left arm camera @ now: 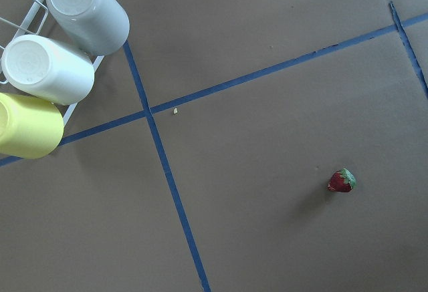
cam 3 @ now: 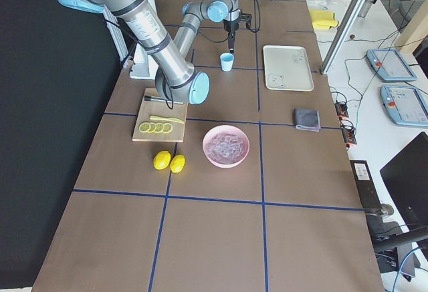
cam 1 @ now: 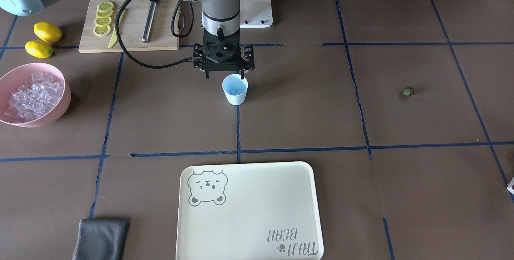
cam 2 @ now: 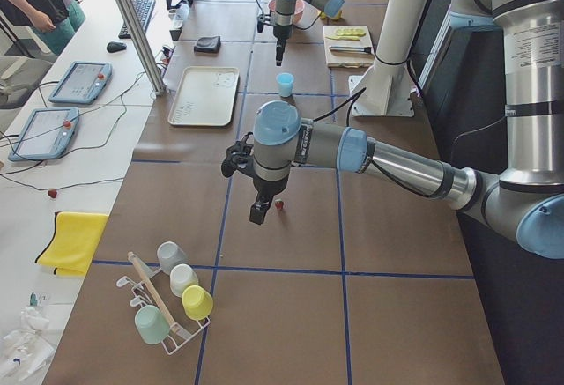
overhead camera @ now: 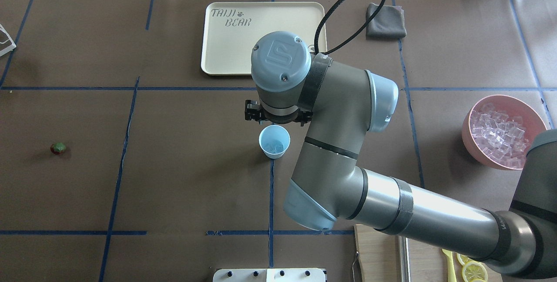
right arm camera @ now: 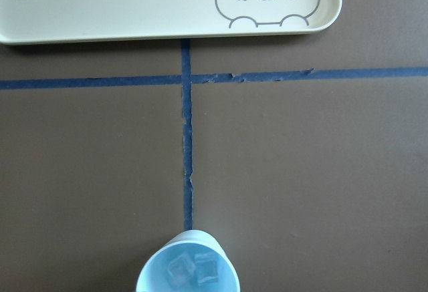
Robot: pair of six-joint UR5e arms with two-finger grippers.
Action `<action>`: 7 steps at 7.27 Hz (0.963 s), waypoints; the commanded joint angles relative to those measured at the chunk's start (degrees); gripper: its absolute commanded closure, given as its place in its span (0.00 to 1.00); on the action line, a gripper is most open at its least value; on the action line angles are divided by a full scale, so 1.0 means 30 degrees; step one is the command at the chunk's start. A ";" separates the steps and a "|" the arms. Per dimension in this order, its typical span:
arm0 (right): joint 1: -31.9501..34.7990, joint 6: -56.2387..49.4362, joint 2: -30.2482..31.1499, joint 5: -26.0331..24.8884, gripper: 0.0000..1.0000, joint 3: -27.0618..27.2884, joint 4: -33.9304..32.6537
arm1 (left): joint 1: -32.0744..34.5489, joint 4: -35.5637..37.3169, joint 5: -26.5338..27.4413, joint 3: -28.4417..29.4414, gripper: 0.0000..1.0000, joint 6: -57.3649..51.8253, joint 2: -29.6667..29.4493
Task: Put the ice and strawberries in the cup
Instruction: 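Move the right gripper back toward the pink bowl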
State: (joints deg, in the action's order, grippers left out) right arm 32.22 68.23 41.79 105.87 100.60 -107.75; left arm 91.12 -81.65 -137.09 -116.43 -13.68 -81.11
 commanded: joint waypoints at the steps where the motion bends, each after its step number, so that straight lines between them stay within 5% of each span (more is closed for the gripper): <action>1: 0.2373 -0.3971 0.2691 0.1767 0.00 0.3042 -0.0675 | -0.0022 -0.0001 -0.0006 0.0022 0.00 0.0019 -0.0005; 5: 0.6913 -1.1563 0.8318 0.4813 0.00 0.6711 -0.0441 | 0.0007 -0.0001 -0.0006 -0.0007 0.00 -0.0009 -0.0035; 7: 0.9375 -1.5867 1.1685 0.5988 0.00 0.7160 0.0516 | 0.0007 -0.0001 -0.0006 -0.0007 0.00 0.0020 -0.0005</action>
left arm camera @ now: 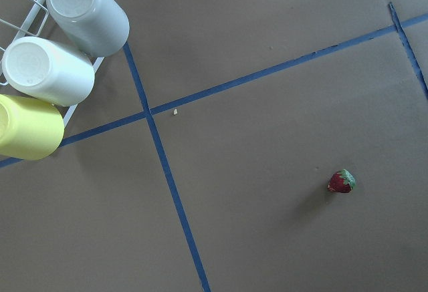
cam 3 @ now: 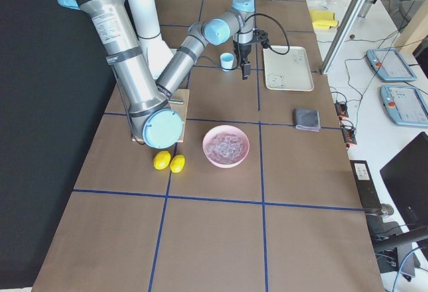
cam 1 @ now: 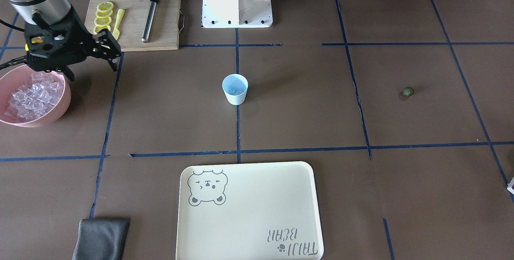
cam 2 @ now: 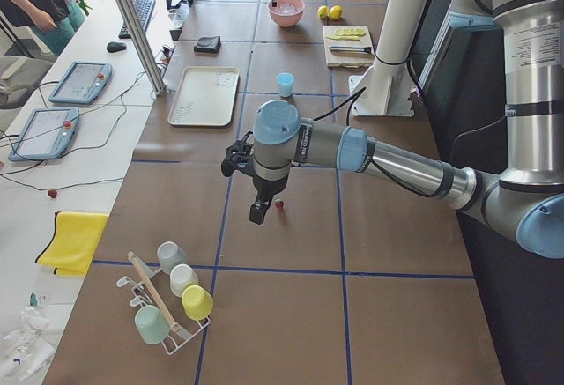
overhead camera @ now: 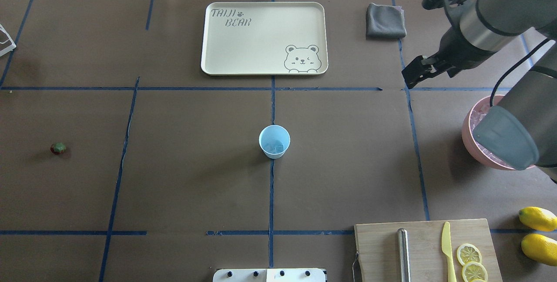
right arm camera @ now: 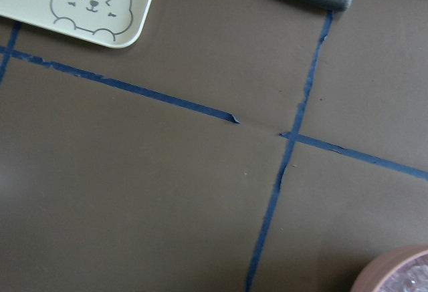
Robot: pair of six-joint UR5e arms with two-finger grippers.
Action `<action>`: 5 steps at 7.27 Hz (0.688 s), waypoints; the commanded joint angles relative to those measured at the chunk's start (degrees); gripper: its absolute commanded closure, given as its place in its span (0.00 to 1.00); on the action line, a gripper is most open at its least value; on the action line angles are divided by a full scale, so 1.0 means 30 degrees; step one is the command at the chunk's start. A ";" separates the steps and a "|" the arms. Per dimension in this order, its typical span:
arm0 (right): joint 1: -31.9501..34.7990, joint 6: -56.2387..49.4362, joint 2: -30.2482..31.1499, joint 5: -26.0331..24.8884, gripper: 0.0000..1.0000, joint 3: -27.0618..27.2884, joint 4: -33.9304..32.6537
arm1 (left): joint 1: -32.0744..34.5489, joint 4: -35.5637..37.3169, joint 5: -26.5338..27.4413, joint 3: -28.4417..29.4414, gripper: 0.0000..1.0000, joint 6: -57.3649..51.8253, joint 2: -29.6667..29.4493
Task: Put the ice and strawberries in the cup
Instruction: 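Move the right gripper back toward the pink bowl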
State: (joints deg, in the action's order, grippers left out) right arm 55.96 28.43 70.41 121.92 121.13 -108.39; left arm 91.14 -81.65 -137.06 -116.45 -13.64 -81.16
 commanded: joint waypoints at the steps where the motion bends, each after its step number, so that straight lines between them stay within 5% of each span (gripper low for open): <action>1: 0.1909 -0.3376 0.4601 0.0785 0.00 0.0172 0.3148 | 0.0001 -0.0001 -0.0016 0.0000 0.00 0.0007 -0.0018; 5: 0.1943 -0.3209 0.9015 0.0787 0.00 -0.3478 1.2380 | 0.0001 -0.0001 -0.0016 -0.0029 0.00 -0.0022 -0.0018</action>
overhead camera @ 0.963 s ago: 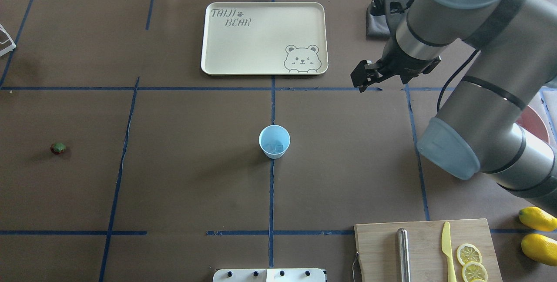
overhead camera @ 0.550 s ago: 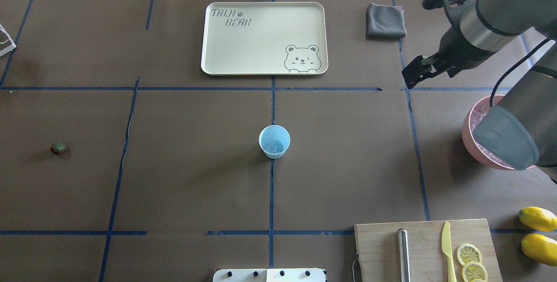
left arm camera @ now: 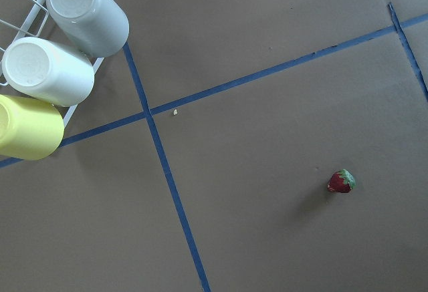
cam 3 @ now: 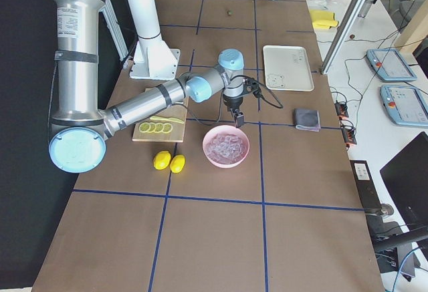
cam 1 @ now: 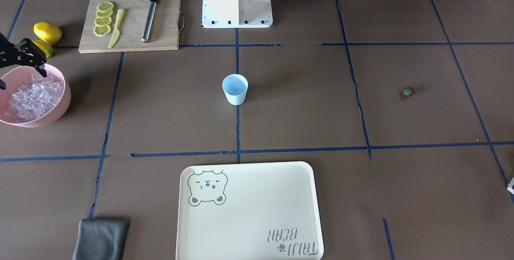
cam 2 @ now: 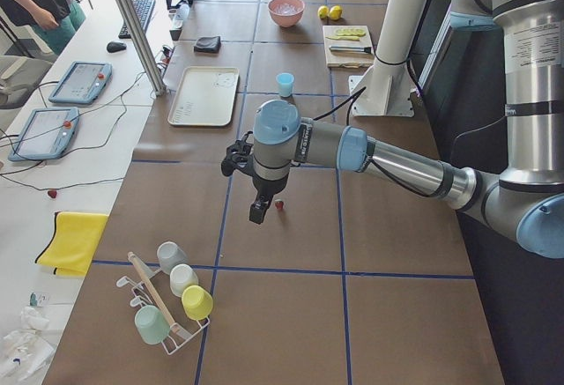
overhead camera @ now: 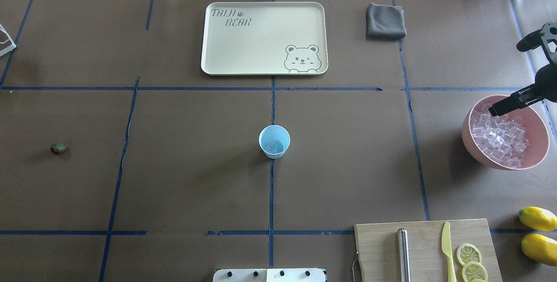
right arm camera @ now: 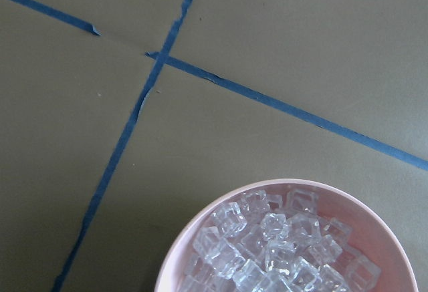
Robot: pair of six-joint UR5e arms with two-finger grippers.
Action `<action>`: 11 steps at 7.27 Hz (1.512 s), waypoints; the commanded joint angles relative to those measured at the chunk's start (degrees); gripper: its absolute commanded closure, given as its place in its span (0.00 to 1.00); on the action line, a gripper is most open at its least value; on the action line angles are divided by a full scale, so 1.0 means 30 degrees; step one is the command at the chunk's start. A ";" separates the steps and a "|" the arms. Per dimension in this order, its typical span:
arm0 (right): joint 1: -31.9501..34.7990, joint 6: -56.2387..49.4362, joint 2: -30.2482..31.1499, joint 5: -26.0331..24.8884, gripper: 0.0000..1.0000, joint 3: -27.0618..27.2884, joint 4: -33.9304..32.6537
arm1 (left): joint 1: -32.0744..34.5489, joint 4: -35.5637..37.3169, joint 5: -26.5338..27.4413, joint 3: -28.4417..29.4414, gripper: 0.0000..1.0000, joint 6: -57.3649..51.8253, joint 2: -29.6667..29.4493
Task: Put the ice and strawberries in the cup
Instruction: 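Move the right gripper back toward the pink bowl, then lower the right gripper into the bowl and grasp a third ice cube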
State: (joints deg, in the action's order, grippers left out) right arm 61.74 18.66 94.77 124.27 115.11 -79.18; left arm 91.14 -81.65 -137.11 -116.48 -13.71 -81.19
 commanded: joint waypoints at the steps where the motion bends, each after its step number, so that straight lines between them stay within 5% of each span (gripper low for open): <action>1: 0.0017 0.0108 0.1015 0.0003 0.00 -0.2241 0.3156 | 0.0000 0.0000 0.0029 -0.0138 0.00 0.0028 0.0021; 7: -0.0012 1.0434 0.1893 -0.0144 0.06 -0.2835 0.4420 | -0.0029 0.0029 0.0000 -0.0314 0.00 0.0028 -0.0008; 11: -0.0975 1.3583 0.2361 -0.0783 0.19 -0.2864 0.5593 | -0.0029 0.0029 0.0000 -0.0432 0.00 0.0057 -0.0037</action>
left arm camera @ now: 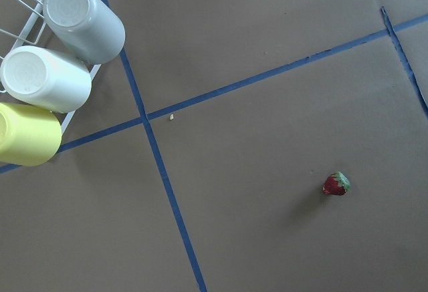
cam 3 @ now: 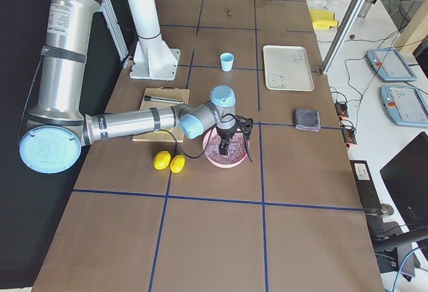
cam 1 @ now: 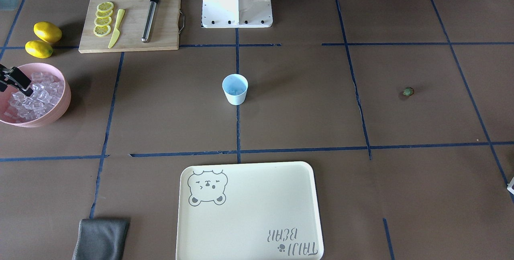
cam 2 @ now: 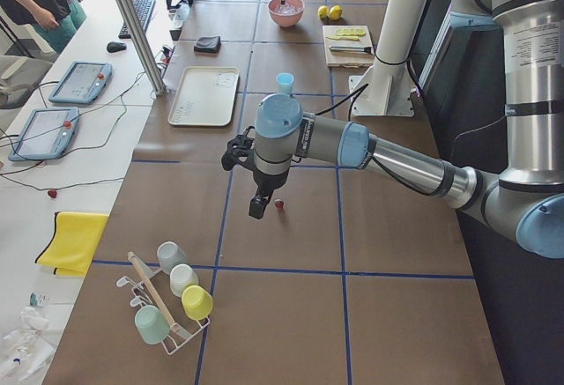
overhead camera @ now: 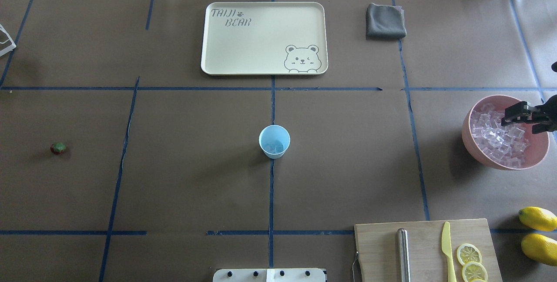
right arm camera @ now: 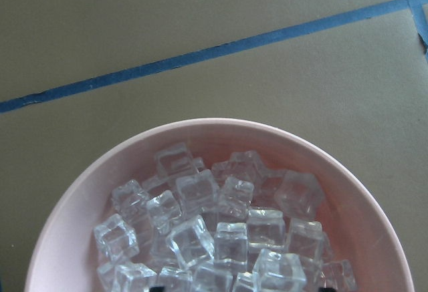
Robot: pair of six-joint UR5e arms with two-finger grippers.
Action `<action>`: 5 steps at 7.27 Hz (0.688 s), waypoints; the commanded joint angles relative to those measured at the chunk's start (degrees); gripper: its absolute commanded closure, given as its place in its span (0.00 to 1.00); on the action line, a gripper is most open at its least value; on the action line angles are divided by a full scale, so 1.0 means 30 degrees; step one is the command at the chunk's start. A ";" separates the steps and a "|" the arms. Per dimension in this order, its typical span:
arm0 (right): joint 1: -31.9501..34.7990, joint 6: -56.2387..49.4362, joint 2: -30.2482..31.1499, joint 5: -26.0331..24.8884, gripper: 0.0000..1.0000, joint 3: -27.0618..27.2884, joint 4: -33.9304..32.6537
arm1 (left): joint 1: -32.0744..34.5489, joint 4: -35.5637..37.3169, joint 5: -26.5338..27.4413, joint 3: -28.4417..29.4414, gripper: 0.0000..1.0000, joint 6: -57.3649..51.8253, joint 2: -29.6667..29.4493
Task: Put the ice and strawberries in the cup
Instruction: 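Lower the right gripper into the bowl and grasp a third ice cube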
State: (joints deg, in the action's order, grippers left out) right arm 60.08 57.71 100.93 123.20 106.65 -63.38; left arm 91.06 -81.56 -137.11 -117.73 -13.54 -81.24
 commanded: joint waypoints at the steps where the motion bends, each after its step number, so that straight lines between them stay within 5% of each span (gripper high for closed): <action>1: -0.0746 0.0597 0.0456 -0.0984 0.19 -0.0071 0.0325 | -0.0001 0.0000 0.0000 -0.0016 0.00 0.0001 -0.0020; 5: -0.0808 0.0626 0.0370 -0.1252 0.36 -0.0274 0.0296 | -0.0001 0.0000 0.0000 -0.0045 0.00 0.0001 -0.0020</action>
State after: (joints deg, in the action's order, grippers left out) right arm 57.77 59.58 102.19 119.96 106.22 -62.42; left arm 91.05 -81.56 -137.11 -117.86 -13.54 -81.30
